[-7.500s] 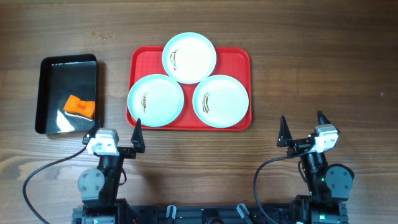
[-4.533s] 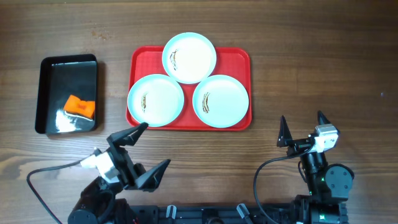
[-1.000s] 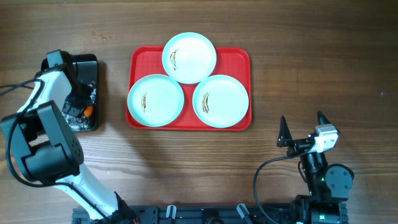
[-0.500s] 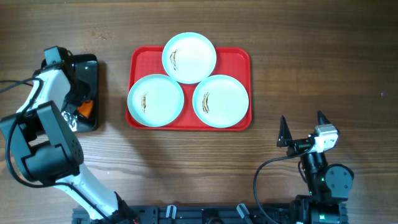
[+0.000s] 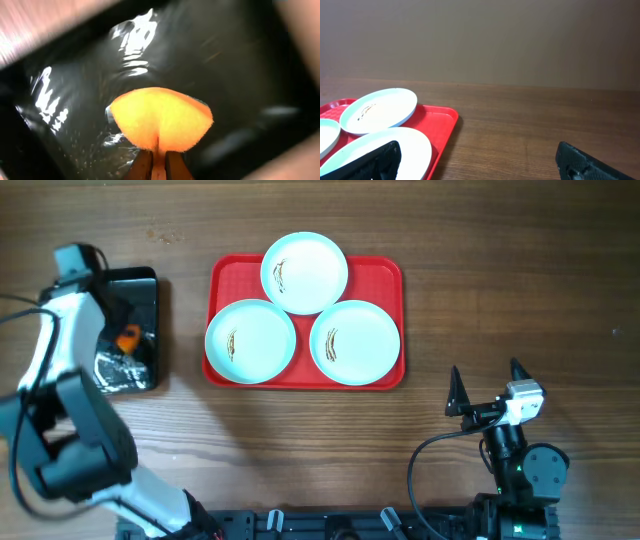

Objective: Clean dirty plates on tray and stack at the side
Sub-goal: 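Lift the orange sponge with the left gripper out of the water, then reach the right gripper to the top plate and grip its rim, then scrub the left plate with the sponge in the left gripper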

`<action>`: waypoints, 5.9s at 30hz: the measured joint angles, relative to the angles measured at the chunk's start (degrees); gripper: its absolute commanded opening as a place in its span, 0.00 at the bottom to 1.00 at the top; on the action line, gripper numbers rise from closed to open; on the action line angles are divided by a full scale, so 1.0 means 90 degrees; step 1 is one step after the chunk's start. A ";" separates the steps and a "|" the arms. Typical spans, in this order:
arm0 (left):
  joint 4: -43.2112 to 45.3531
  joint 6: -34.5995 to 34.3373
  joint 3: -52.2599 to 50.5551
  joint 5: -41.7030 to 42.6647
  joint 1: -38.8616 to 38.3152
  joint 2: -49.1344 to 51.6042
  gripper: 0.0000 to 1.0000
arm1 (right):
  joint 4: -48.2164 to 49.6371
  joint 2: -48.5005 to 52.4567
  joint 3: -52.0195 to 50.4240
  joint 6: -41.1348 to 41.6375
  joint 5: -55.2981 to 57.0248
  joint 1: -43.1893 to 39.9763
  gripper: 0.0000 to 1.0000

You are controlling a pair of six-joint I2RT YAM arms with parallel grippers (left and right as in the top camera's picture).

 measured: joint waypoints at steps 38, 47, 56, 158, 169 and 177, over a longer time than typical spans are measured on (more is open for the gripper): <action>0.1059 0.1940 -0.0673 0.0369 0.0117 -0.2387 0.04 | 0.0002 0.0000 0.0000 0.0000 0.0000 0.0000 1.00; 0.0610 0.2188 -0.0767 0.0243 0.0138 -0.1542 0.04 | 0.0002 0.0000 0.0000 0.0000 0.0000 0.0000 1.00; 0.0753 0.2210 0.0221 0.0937 -0.0085 -0.3944 0.04 | 0.0000 0.0000 0.0000 0.0000 0.0000 0.0000 1.00; -0.1564 0.1870 0.0585 0.2710 -0.0143 -0.2528 0.04 | -0.4556 1.4382 1.1132 0.2824 0.0967 0.5083 0.21; -0.1977 0.1870 0.0498 0.2892 -0.0753 -0.2419 0.04 | -0.4512 1.4484 1.1130 0.2793 0.1025 0.5083 0.04; -0.1683 0.1870 -0.0197 0.2999 -0.1637 -0.1921 0.04 | -0.4503 1.4484 1.1130 0.2798 0.1027 0.5083 0.04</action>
